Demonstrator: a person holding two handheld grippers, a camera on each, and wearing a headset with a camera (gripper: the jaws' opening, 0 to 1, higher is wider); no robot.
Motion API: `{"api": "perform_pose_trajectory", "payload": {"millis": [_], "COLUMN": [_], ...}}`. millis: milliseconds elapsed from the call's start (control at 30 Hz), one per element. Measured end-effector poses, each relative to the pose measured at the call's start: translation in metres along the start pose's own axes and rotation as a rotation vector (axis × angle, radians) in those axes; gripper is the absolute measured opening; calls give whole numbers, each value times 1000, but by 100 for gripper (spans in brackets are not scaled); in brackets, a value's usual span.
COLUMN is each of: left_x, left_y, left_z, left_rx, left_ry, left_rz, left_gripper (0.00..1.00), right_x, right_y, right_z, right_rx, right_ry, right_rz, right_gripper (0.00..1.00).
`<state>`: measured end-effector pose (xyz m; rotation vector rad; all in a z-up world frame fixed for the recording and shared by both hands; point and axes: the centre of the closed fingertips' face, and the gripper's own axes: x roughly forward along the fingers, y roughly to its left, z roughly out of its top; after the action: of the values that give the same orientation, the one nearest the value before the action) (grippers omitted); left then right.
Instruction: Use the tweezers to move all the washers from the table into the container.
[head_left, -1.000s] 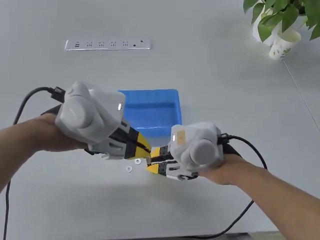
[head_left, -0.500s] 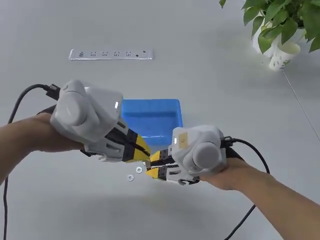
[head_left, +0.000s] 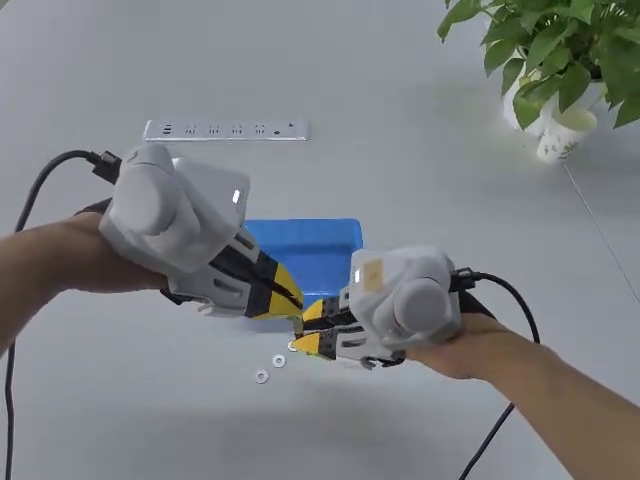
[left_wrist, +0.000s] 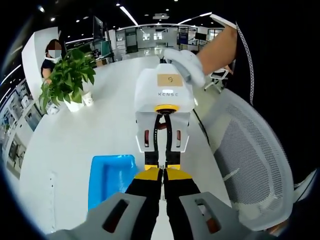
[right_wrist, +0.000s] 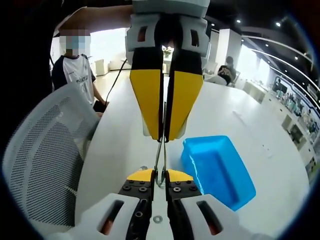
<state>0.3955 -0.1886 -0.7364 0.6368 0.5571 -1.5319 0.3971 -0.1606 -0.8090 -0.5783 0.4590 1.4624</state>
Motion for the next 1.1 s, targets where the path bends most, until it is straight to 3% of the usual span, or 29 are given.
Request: {"api": "perform_pose_trajectory", "payload": {"millis": [667, 1100], "left_x": [-17, -13], "left_y": [39, 67], "left_z": [10, 1], "left_rx": [32, 41], "left_ry": [20, 36], "left_rz": [12, 22], "left_gripper": [5, 4], "right_x": [-7, 1], "right_y": [-45, -73], "right_z": [17, 11], "right_rx": [-22, -21], "right_ry": [-18, -13], "right_rz": [-39, -37], "right_gripper": [9, 9]}}
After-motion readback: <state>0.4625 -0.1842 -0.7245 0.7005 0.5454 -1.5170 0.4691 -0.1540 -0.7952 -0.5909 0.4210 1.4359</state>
